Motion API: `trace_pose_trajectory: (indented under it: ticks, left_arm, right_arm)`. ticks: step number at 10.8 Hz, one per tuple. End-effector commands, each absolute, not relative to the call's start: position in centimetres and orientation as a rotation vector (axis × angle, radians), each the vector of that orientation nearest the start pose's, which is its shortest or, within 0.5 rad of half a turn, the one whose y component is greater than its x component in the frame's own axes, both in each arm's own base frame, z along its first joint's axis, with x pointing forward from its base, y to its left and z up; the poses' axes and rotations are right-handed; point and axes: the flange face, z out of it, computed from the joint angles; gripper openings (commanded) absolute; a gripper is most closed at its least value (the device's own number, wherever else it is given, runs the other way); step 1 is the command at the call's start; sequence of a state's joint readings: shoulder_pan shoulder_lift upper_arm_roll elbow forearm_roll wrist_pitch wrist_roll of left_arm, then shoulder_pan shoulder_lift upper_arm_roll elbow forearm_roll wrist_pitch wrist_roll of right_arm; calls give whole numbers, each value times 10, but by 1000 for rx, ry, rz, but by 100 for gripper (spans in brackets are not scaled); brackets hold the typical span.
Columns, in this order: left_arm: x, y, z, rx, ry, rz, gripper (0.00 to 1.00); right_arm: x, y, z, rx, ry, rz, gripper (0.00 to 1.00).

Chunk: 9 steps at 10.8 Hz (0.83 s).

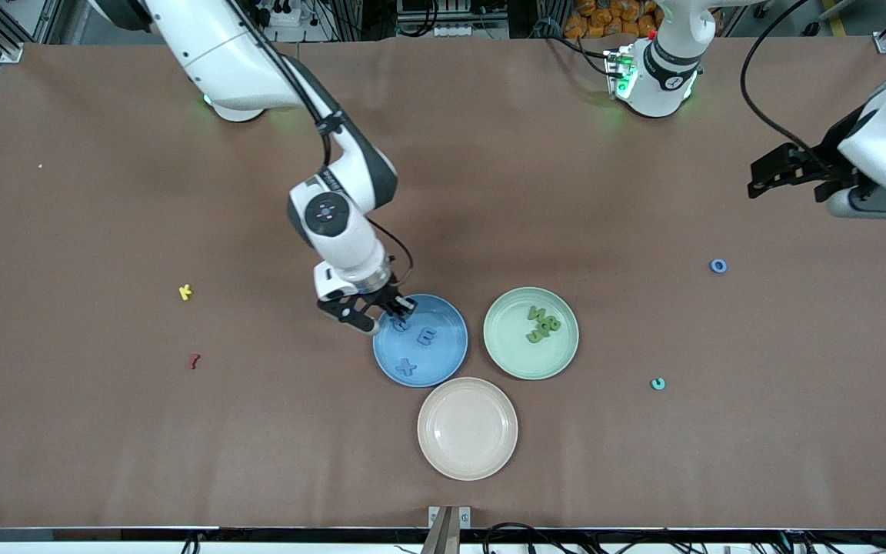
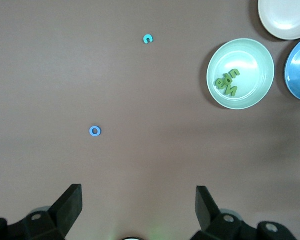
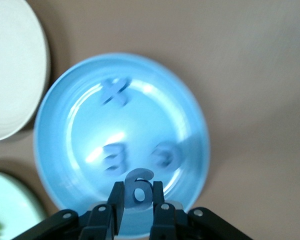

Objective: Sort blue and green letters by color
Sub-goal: 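Release the 6 on the blue plate with the right gripper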

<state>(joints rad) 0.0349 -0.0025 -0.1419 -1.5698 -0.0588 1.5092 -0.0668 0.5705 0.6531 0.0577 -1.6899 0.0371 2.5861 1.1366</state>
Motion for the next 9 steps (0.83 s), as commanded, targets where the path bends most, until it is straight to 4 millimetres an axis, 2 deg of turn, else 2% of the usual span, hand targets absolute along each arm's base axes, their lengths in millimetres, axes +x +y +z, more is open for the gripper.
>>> trace_pose_trajectory:
  ticks: [1,2,4,5,6,8,9]
  left_arm:
    - [541,-30,637,-3166,2,51,100]
    - [549,-28,639,-3159,51,-32,100]
    - [567,-23,627,-3166,63,-41,100]
    - [575,-16,634,-3170,54,-70,100]
    - [576,-21,635,-3172,83,-75,100]
    - [576,-28,635,-3169,102,-75,100]
    - [576,-29,635,-3170,102,-75,100]
  right_arm:
    - [579,430,243,-2695,1051,-130,100]
    - [581,426,243,-2704,1044,-137,100]
    - [585,421,246,-2713,1033,-144,100]
    - [592,407,246,-2749,999,-139,100]
    - [599,391,249,-2800,925,-128,100]
    - [620,336,272,-2905,738,-100,100]
    - [628,301,281,-2956,622,-56,100]
